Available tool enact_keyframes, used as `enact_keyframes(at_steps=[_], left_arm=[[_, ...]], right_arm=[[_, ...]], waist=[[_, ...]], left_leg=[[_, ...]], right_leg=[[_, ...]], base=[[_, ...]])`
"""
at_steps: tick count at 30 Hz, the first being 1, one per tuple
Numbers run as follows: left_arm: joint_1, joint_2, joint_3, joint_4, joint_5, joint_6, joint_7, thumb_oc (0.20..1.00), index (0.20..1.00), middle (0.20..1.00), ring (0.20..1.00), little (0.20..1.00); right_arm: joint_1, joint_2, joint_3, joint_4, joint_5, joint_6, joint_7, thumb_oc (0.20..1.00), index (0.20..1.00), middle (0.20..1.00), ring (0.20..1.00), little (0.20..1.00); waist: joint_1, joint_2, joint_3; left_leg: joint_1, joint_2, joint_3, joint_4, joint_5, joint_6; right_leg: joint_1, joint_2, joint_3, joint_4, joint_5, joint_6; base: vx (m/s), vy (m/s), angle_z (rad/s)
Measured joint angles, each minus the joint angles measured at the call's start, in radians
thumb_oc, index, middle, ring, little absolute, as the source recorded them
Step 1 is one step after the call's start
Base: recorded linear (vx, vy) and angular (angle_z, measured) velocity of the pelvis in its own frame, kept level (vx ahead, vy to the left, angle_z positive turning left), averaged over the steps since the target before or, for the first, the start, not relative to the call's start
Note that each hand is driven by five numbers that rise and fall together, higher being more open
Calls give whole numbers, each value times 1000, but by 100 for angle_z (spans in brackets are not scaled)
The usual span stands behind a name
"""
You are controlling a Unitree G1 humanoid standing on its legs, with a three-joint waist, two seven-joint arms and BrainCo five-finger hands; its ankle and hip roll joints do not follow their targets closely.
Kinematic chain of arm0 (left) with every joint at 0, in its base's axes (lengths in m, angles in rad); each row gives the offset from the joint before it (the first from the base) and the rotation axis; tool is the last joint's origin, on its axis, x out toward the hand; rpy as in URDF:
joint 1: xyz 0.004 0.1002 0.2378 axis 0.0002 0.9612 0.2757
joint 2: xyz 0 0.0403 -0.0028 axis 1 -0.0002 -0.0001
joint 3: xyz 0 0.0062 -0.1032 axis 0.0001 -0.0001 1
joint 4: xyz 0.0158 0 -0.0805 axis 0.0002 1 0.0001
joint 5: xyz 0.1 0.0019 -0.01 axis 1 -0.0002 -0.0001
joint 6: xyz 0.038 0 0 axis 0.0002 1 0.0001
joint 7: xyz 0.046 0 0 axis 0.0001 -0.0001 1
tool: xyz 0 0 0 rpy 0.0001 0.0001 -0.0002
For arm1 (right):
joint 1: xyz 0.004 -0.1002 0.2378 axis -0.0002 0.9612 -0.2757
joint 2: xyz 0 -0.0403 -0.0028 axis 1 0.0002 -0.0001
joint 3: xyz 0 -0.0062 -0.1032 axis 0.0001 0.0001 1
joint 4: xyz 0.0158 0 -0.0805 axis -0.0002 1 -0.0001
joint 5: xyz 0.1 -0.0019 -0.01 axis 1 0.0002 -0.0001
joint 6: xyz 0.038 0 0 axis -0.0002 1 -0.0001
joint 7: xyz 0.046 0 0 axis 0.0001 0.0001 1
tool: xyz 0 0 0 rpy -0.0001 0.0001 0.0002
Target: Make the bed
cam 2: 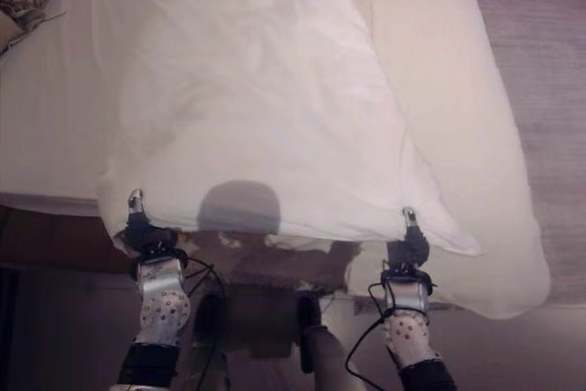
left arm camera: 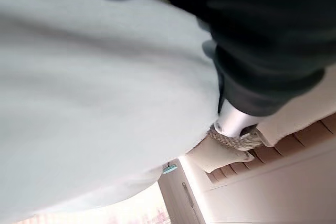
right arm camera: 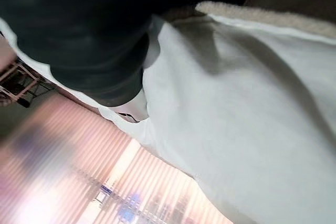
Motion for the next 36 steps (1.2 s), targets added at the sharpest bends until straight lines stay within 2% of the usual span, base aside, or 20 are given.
enact_keyframes(at_steps=[1, 2, 3, 4, 5, 7, 8, 10, 12, 13, 14, 16, 18, 20, 23, 28, 29, 31, 34, 36], left_arm=[[0, 7, -4, -5, 0, 0, -2, 200, 200, 200, 200, 200], [-8, 1, -21, 17, -1, -1, -4, 200, 200, 200, 200, 200], [-13, 3, -59, 72, -3, 3, -10, 200, 200, 200, 200, 200], [15, 1, -86, 73, -6, 20, -14, 200, 200, 200, 200, 200], [45, 2, -86, 58, -5, 21, -21, 200, 200, 200, 200, 200], [57, 14, -79, 59, -1, 22, -35, 200, 200, 200, 200, 200], [54, 14, -81, 58, 0, 25, -37, 200, 200, 200, 200, 200], [53, 24, -63, 57, 0, 32, -37, 200, 200, 200, 200, 200], [63, 32, -74, 54, 1, 41, -34, 200, 200, 200, 200, 200], [67, 34, -79, 53, 1, 41, -32, 200, 200, 200, 200, 200], [69, 35, -79, 42, 1, 41, -27, 200, 200, 200, 200, 200], [88, 35, -59, 7, 2, 38, -20, 200, 200, 200, 200, 200], [86, 35, -59, 5, 3, 40, -19, 200, 200, 200, 200, 200], [98, 26, -64, -26, 3, 33, -15, 200, 200, 200, 200, 200], [102, 33, -65, -24, 1, 33, -3, 200, 200, 200, 200, 200], [89, 25, -84, -15, 1, 35, -2, 200, 200, 200, 200, 200], [83, 31, -79, -15, 1, 36, -2, 200, 200, 200, 200, 200], [63, 26, -67, -8, 1, 37, -1, 200, 200, 200, 200, 200], [59, 9, -63, -8, 1, 34, -1, 200, 200, 200, 200, 200], [54, 8, -69, -4, 2, 35, 0, 200, 200, 200, 200, 200]], right_arm=[[1, 7, -2, 1, 0, 0, -1, 200, 200, 200, 200, 200], [14, 7, -3, 2, 1, -2, -4, 200, 200, 200, 200, 200], [32, -9, -12, -22, 2, -8, -8, 200, 200, 200, 200, 200], [41, -14, -37, -41, 0, -9, 0, 200, 200, 200, 200, 200], [35, -1, -33, -26, 0, -7, 3, 200, 200, 200, 200, 200], [39, 3, -25, -26, 0, -7, 13, 200, 200, 200, 200, 200], [43, 4, -26, -27, 0, -7, 17, 200, 200, 200, 200, 200], [55, 9, -7, -21, 0, -4, 22, 200, 200, 200, 200, 200], [89, 10, -6, -19, 0, -5, 25, 200, 200, 200, 200, 200], [97, 9, -6, -19, 0, -5, 28, 200, 200, 200, 200, 200], [96, 7, -4, -17, 0, -4, 30, 200, 200, 200, 200, 200], [66, 7, 17, 12, 0, 5, 30, 200, 200, 200, 200, 200], [64, 7, 18, 13, 0, 5, 31, 200, 200, 200, 200, 200], [64, -10, 17, 16, -30, 6, 31, 200, 200, 200, 200, 200], [50, -10, 18, 17, -42, 9, 19, 200, 200, 200, 200, 200], [31, -20, 16, 80, -42, 9, 17, 200, 200, 200, 200, 200], [21, -18, 16, 81, -42, 9, 17, 200, 200, 200, 200, 200], [25, -16, 7, 74, -42, 10, 18, 200, 200, 200, 200, 200], [26, -16, -9, 74, -42, 9, 17, 200, 200, 200, 200, 200], [34, -6, -28, 80, -47, 8, 15, 200, 200, 200, 200, 200]], waist=[[5, -2, 1], [-9, 0, 2], [-25, 7, 4], [-24, 19, -6], [-28, 28, -9], [-19, 27, -9], [-25, 31, -10], [-31, 26, -9], [-31, 0, -15], [-34, -7, -18], [-33, -18, -19], [-26, -17, -18], [-34, -19, -19], [-19, -14, -23], [-25, -14, -23], [-20, -17, -15], [-24, -28, -5], [-28, -46, 2], [-30, -38, 5], [-30, -27, 5]], left_leg=[[-3, -13, -6, -4, 43, -69], [-18, -59, 62, 17, 62, -47], [-34, -128, 132, 61, 54, 7], [41, -196, 204, -19, 84, 102], [70, -197, 247, -40, 74, 103], [79, -237, 237, -12, 48, 135], [79, -248, 221, -12, 49, 136], [82, -253, 200, -59, 81, 164], [91, -287, 218, -76, 84, 168], [92, -304, 218, -82, 86, 172], [92, -326, 250, -93, 94, 184], [87, -323, 259, -105, 99, 191], [95, -322, 240, -102, 98, 190], [85, -292, 274, -133, 101, 192], [61, -295, 249, -122, 115, 179], [32, -326, 111, 7, 72, 117], [2, -321, 104, 86, 14, 85], [-5, -225, 65, 108, -13, 46], [23, -93, 16, 23, -8, 40], [25, -22, 55, -35, 6, 20]], right_leg=[[-5, -8, 13, 5, 4, 14], [6, -63, 10, -13, 14, 50], [34, -126, 22, -53, 25, 82], [63, -176, 32, -121, 76, 104], [82, -183, 30, -144, 86, 101], [96, -196, 42, -120, 63, 115], [91, -175, 49, -98, 41, 129], [15, -1, 68, 119, -94, 102], [18, 65, 22, 110, -100, 59], [30, 68, 22, 70, -91, 48], [39, 49, 8, 11, -53, -5], [53, 49, -2, -33, -17, -55], [75, 49, -11, -60, -10, -54], [69, 64, -3, -110, 13, -4], [69, 64, -7, -135, 44, -38], [72, 43, 10, -70, 12, -89], [77, 27, 11, -73, 19, -99], [85, 5, 13, -104, 33, -77], [76, 9, 23, -102, 37, -73], [74, 22, 19, -100, 34, -49]], base=[[256, 1282, -7], [217, 1044, 37], [119, 672, 35], [25, 307, -17], [28, 427, -54], [7, 327, -35], [5, 226, -21], [20, 159, 9], [12, 129, 29], [-9, 85, 17], [-11, 41, -8], [0, 1, -33], [-87, -161, -5], [-57, -162, -25], [-61, -112, 9], [-34, 17, 24], [25, 227, 4], [34, 213, 11], [48, 419, -4], [52, 796, 2]])
